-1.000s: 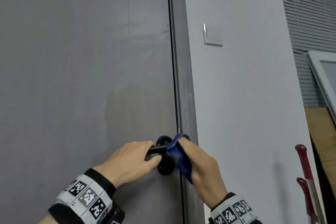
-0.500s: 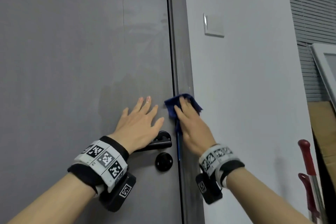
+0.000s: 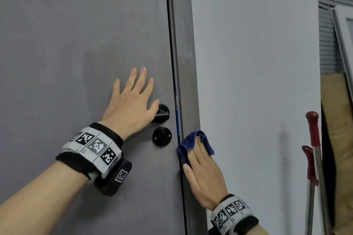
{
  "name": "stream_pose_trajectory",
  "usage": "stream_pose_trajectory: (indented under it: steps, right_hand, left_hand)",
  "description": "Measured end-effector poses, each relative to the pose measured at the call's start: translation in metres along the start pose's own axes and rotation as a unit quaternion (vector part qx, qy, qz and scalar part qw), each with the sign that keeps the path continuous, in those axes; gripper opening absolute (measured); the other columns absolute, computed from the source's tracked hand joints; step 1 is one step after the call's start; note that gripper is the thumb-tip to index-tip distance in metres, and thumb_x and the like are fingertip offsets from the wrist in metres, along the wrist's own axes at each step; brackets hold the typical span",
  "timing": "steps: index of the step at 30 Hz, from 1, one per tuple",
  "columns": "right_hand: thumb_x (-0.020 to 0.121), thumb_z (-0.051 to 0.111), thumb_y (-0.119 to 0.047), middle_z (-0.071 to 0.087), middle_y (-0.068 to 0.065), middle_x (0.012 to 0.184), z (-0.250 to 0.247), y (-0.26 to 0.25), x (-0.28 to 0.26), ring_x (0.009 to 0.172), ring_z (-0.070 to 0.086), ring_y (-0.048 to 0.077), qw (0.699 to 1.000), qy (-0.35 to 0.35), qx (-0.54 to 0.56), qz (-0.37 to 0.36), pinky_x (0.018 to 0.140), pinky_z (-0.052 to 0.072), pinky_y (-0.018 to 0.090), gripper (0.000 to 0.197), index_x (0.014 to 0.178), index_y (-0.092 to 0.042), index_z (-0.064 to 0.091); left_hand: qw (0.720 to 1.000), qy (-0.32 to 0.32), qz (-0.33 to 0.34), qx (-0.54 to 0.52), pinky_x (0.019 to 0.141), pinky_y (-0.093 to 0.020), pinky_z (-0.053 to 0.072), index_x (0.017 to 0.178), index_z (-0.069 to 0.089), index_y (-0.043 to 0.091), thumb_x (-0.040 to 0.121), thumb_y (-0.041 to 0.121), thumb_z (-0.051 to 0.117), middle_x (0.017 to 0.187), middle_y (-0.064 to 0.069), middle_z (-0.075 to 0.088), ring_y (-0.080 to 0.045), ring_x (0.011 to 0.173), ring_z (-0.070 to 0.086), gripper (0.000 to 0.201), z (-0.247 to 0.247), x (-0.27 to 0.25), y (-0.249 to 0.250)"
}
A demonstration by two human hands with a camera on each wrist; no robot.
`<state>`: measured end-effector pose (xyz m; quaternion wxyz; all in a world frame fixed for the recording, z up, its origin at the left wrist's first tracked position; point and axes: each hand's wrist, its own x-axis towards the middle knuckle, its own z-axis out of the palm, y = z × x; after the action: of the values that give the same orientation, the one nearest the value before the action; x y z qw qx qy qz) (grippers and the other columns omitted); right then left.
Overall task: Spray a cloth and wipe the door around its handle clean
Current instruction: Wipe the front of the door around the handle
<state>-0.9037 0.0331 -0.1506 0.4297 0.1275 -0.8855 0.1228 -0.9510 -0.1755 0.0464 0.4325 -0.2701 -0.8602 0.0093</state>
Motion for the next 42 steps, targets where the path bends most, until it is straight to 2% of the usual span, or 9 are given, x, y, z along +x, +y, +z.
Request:
stream_pose_trajectory:
  steps: [7, 10, 15, 19, 23, 26, 30, 35, 42]
  right_hand:
    - [0.105, 0.022, -0.04, 0.003, 0.005, 0.171, -0.048, -0.014, 0.104, 0.157, -0.004, 0.015, 0.997, 0.07, -0.024, 0.009, 0.128, 0.012, 0.038, 0.066, 0.162, -0.011, 0.006]
    - [0.106, 0.024, -0.037, -0.001, 0.005, 0.171, -0.06, -0.018, 0.12, 0.157, -0.008, 0.013, 0.998, 0.07, -0.001, 0.007, 0.129, 0.005, 0.035, 0.065, 0.162, -0.011, 0.004]
    - [0.107, 0.031, -0.03, 0.001, 0.003, 0.171, -0.036, -0.011, 0.078, 0.157, -0.005, 0.012, 0.998, 0.058, 0.032, -0.002, 0.128, 0.009, 0.036, 0.063, 0.162, -0.012, 0.007]
    - [0.108, 0.031, -0.031, 0.002, -0.002, 0.171, 0.001, 0.0, 0.009, 0.157, -0.004, 0.013, 0.999, 0.017, 0.045, 0.01, 0.128, 0.013, 0.041, 0.062, 0.163, -0.017, 0.007]
    - [0.109, 0.034, -0.03, -0.002, -0.004, 0.171, 0.044, 0.001, -0.062, 0.157, -0.007, 0.013, 0.997, -0.031, 0.047, 0.045, 0.128, 0.014, 0.041, 0.063, 0.163, -0.019, 0.004]
    - [0.108, 0.036, -0.03, 0.001, -0.003, 0.171, 0.074, 0.0, -0.101, 0.158, -0.003, 0.016, 0.997, -0.055, 0.028, 0.047, 0.126, 0.019, 0.042, 0.064, 0.162, -0.018, 0.005]
    - [0.107, 0.033, -0.033, -0.001, 0.001, 0.171, 0.097, -0.001, -0.124, 0.157, -0.006, 0.017, 0.996, -0.057, -0.008, 0.062, 0.127, 0.016, 0.039, 0.062, 0.162, -0.017, 0.009]
    - [0.106, 0.03, -0.034, 0.006, 0.006, 0.17, 0.074, -0.006, -0.074, 0.158, -0.004, 0.017, 0.999, -0.01, -0.013, 0.048, 0.127, 0.014, 0.038, 0.06, 0.161, -0.013, 0.016]
    - [0.108, 0.034, -0.024, 0.003, 0.008, 0.17, 0.012, -0.007, 0.031, 0.158, -0.005, 0.018, 0.996, 0.086, 0.012, 0.027, 0.127, 0.001, 0.029, 0.057, 0.161, -0.011, 0.017]
  left_hand:
    - [1.0, 0.021, 0.001, -0.005, 0.123, -0.054, 0.006, 0.158, 0.013, 0.023, 0.098, 0.048, 0.028, 0.167, -0.003, -0.008, -0.02, 0.153, -0.012, 0.067, 0.002, -0.001, 0.001]
    - [0.997, 0.063, 0.023, -0.04, 0.123, -0.049, 0.012, 0.156, 0.023, 0.022, 0.098, 0.043, 0.033, 0.167, -0.004, 0.003, -0.02, 0.154, -0.002, 0.062, -0.001, -0.006, 0.001]
    - [0.968, 0.204, 0.046, -0.142, 0.103, -0.041, 0.041, 0.127, 0.064, 0.015, 0.091, 0.026, 0.046, 0.142, -0.004, 0.056, -0.022, 0.133, 0.047, 0.042, 0.003, -0.032, 0.005]
    - [0.954, 0.264, 0.065, -0.125, 0.09, -0.038, 0.042, 0.111, 0.071, 0.012, 0.089, 0.019, 0.052, 0.119, -0.002, 0.068, -0.024, 0.11, 0.059, 0.03, 0.02, -0.06, 0.009]
    - [0.956, 0.268, 0.06, -0.104, 0.102, -0.038, 0.031, 0.126, 0.063, 0.011, 0.085, 0.014, 0.055, 0.128, -0.003, 0.064, -0.023, 0.118, 0.057, 0.043, 0.038, -0.076, 0.013]
    - [0.954, 0.272, 0.051, -0.116, 0.121, -0.045, 0.013, 0.143, 0.049, 0.01, 0.081, 0.01, 0.056, 0.154, -0.009, 0.042, -0.027, 0.146, 0.033, 0.063, 0.054, -0.094, 0.017]
    - [0.955, 0.243, 0.041, -0.163, 0.124, -0.045, 0.008, 0.149, 0.04, 0.008, 0.076, -0.001, 0.057, 0.161, -0.015, 0.025, -0.03, 0.152, 0.016, 0.075, 0.083, -0.135, 0.024]
    - [0.978, 0.154, 0.021, -0.14, 0.123, -0.049, 0.015, 0.153, 0.03, 0.006, 0.078, 0.003, 0.055, 0.165, -0.012, 0.016, -0.026, 0.154, 0.009, 0.079, 0.114, -0.159, 0.011]
    - [0.974, 0.169, 0.014, -0.152, 0.121, -0.05, 0.021, 0.149, 0.038, 0.003, 0.078, 0.006, 0.052, 0.161, -0.014, 0.026, -0.029, 0.152, 0.018, 0.073, 0.116, -0.15, 0.002]
